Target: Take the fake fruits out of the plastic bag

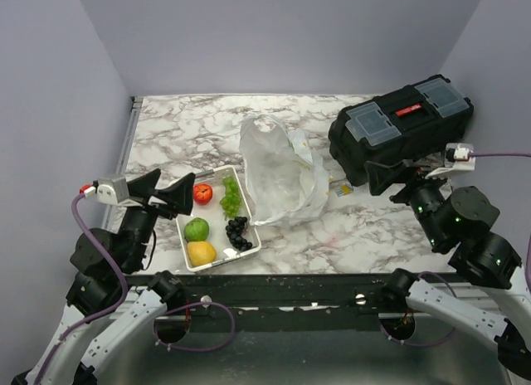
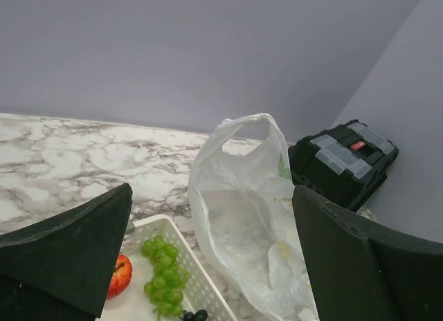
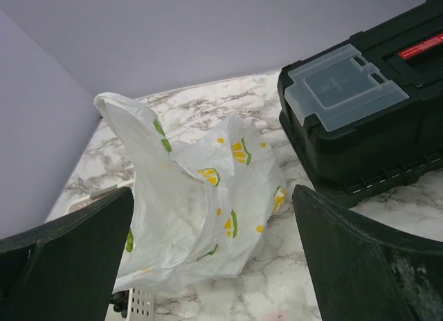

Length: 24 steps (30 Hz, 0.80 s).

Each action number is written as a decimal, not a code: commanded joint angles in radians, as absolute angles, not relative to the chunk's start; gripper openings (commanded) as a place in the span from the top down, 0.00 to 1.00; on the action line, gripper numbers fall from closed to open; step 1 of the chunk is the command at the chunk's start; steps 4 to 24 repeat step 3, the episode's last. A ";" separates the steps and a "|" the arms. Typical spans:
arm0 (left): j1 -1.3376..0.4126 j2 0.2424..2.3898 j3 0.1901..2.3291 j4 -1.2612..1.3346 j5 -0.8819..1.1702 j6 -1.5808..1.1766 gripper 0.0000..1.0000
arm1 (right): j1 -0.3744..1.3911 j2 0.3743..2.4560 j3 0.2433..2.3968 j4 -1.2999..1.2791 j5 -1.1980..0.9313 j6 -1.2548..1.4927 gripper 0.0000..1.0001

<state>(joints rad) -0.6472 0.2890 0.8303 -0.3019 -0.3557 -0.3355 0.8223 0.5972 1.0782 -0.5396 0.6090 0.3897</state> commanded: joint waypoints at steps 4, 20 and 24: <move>-0.642 0.266 0.853 -0.325 -0.380 -0.316 0.03 | 0.818 0.538 1.094 -0.517 0.616 0.372 0.00; -0.642 0.266 0.853 -0.325 -0.380 -0.316 0.03 | 0.818 0.538 1.094 -0.517 0.616 0.372 0.00; -0.642 0.266 0.853 -0.325 -0.380 -0.316 0.03 | 0.818 0.538 1.094 -0.517 0.616 0.372 0.00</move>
